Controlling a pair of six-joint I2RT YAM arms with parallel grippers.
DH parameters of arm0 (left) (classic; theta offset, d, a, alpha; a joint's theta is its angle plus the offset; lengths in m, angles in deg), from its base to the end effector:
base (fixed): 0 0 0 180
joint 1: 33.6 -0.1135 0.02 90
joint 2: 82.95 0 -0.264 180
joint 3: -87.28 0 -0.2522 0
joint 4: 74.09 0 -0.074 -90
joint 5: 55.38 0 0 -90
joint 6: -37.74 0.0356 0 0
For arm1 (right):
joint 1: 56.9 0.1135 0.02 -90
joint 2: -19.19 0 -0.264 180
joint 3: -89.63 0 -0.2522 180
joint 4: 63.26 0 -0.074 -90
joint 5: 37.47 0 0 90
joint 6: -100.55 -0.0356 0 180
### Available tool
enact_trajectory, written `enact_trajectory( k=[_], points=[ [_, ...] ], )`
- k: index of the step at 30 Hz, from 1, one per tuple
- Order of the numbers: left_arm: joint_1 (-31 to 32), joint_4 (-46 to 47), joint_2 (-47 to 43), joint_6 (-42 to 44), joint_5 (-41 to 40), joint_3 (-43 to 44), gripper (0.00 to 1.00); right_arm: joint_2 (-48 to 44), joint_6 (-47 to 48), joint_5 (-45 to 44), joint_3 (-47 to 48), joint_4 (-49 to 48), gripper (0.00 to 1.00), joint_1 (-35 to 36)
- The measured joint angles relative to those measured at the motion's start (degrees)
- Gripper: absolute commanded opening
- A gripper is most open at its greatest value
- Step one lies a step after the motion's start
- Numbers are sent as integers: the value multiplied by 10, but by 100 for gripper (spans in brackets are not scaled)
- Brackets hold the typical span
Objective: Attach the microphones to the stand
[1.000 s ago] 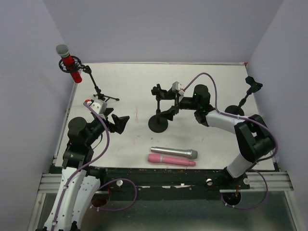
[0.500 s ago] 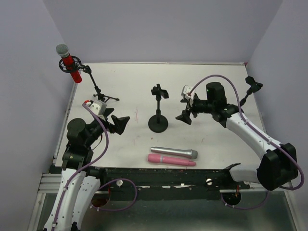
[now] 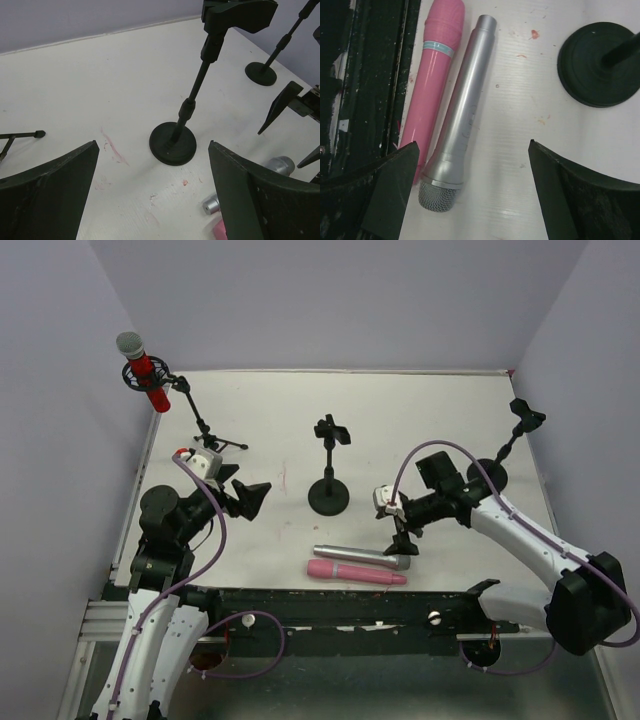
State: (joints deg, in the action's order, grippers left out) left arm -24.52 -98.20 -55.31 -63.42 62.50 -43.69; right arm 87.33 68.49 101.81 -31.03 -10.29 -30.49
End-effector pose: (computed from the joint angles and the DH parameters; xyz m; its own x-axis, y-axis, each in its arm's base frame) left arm 0.1221 -0.0364 0.3229 -0.1622 -0.1473 -0.9757 0.5803 0.7855 -0.2151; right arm 0.1823 0.1207 0.2343 0.0992 -0.5680 -0.8170 -0.9932 -0.1066 -0.0464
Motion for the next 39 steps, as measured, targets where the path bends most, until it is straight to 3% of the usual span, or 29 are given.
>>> enact_trajectory(
  k=[11,39],
  points=[
    [0,1,3,0,11,-2,99,15,-10,-54,-37,-7,90,63],
    [0,4,5,-3,14,-2,99,65,-89,-193,-70,-117,80,108]
  ],
)
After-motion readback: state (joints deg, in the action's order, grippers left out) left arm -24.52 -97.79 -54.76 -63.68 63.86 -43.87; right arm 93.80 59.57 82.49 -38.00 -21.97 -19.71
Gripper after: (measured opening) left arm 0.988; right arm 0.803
